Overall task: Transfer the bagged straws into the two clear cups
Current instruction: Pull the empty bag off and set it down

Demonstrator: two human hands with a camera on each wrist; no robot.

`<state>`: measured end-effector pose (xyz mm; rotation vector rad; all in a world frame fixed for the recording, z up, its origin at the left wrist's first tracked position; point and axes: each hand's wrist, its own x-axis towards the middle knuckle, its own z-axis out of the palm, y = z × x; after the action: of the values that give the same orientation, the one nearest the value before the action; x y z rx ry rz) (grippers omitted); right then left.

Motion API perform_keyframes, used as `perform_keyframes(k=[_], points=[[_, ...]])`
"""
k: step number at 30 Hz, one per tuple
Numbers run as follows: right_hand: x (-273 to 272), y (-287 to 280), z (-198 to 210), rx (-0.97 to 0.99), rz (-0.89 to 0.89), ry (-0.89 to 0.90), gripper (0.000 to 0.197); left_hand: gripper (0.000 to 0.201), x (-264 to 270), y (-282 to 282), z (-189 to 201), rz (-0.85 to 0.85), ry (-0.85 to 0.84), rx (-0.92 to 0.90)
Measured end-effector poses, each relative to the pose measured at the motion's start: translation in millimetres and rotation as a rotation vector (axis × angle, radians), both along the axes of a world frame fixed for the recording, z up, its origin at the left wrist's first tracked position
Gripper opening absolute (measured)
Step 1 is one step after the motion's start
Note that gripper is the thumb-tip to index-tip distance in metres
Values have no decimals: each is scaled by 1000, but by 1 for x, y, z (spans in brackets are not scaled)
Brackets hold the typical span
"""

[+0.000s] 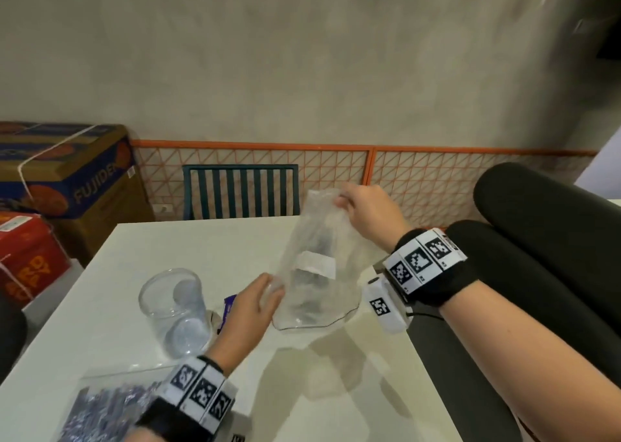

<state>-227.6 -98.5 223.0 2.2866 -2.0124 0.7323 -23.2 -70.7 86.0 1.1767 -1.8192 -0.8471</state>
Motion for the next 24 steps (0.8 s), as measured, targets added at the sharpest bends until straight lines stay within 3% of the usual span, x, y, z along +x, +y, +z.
perform_keyframes(k=[3, 8, 11, 15, 16, 19, 24], points=[[-12, 3, -8, -2, -65, -49, 23, 22, 18, 20, -25, 131, 196, 180], [-18, 14, -27, 45, -196, -137, 22, 22, 32, 38, -37, 59, 441, 553], [-9, 26, -36, 68, -230, -109, 25, 16, 32, 41, -31, 107, 547, 742], [14, 46, -43, 57, -173, -14, 24, 7, 29, 33, -26, 213, 807, 1032], [16, 51, -44, 34, -171, 6, 23, 5, 29, 33, -25, 223, 845, 1069], [10, 60, -45, -6, -232, 3, 22, 24, 33, 37, -16, 215, 978, 1118], [-16, 75, -55, 15, -403, -154, 26, 25, 54, 52, -1, 91, 1321, 1205]])
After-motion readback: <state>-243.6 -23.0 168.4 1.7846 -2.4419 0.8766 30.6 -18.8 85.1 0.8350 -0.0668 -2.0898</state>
